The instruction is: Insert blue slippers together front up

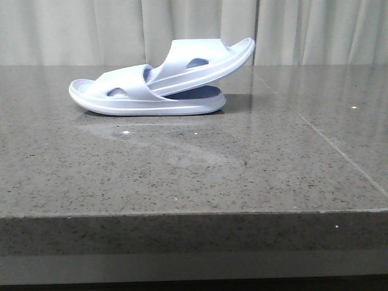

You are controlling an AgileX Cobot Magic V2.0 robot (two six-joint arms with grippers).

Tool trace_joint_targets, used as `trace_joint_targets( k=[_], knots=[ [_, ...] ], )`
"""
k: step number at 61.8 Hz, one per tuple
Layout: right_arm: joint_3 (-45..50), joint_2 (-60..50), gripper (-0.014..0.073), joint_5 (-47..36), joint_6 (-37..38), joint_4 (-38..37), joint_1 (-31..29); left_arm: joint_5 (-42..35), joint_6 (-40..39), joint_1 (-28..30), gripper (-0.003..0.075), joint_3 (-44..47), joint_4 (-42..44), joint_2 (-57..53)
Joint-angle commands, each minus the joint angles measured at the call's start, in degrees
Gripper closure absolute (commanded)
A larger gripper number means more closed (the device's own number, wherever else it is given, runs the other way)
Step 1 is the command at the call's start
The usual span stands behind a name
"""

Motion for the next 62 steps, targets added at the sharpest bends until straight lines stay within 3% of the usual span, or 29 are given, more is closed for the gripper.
trace_joint_targets(
  k=[1, 7, 22, 42, 62],
  knots=[
    [-1.4, 0.3, 0.0701, -4.4, -0.5, 0.2, 0.0, -6.6, -5.9, -2.4, 0.0741, -0.7, 7.0, -0.6],
    [-1.4, 0.3, 0.0701, -4.4, -0.5, 0.2, 0.0, -9.2, -8.5, -5.3, 0.0741, 1.3, 10.9, -2.3],
    [-1.4, 0.3, 0.0701, -4.4, -0.5, 0.2, 0.0, -11.9, -8.5, -5.8, 0.0741, 8.2, 9.2, -6.6],
    [-1.4, 0.3, 0.0701, -4.4, -0.5, 0.2, 0.0, -13.2, -8.5, 2.8, 0.0741, 18.6, 3.3, -12.5],
    [-1.4, 0.3, 0.0701, -4.4, -0.5, 0.2, 0.0, -16.0, -8.5, 3.2, 0.0741, 21.5, 3.5, -12.5]
  ],
)
